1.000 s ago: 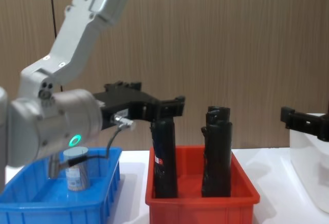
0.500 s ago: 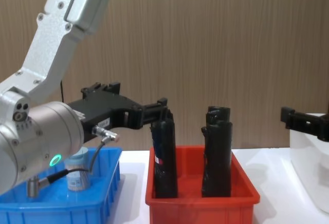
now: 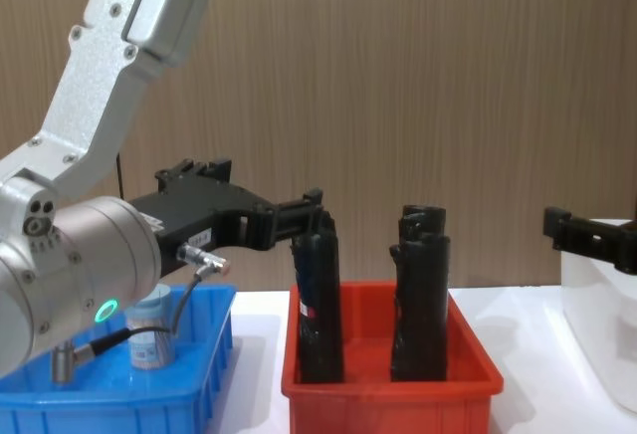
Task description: Pick the cotton swabs from the blue box and place them into the white box.
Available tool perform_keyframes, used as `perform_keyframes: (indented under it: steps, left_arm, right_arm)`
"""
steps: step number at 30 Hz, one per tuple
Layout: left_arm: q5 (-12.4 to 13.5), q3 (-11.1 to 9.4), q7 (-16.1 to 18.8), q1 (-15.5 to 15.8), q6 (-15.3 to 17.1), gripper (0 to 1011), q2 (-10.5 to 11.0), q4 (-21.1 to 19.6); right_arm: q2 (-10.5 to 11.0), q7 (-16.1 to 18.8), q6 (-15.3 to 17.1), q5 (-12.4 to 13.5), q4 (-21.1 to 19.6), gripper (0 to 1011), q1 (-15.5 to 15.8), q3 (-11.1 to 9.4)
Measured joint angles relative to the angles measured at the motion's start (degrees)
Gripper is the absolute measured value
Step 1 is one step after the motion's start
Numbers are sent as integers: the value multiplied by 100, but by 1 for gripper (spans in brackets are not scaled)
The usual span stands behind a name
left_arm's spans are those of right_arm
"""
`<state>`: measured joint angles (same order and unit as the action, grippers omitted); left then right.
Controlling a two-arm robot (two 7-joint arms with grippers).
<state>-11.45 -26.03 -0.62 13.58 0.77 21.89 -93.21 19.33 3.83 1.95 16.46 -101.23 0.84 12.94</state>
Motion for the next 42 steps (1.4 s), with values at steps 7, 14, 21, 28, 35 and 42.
perform_keyframes:
  steps: [7,14,21,28,35,42]
  left_arm:
    - [-2,0,0,0,0,1004,0,1]
    - [-4,0,0,0,2,1004,0,3]
    - [-4,0,-1,0,2,1004,0,3]
    - [-4,0,-1,0,2,1004,0,3]
    - [-3,0,-1,0,2,1004,0,3]
    - [-3,0,-1,0,2,1004,0,3]
  right_arm:
    - [0,0,0,0,0,1002,0,0]
    - [0,0,0,0,0,1002,0,0]
    - [0,0,0,0,0,1002,0,0]
    - [0,0,0,0,0,1002,0,0]
    - [0,0,0,0,0,1002,0,0]
    - [0,2,0,0,0,1002,-1,0]
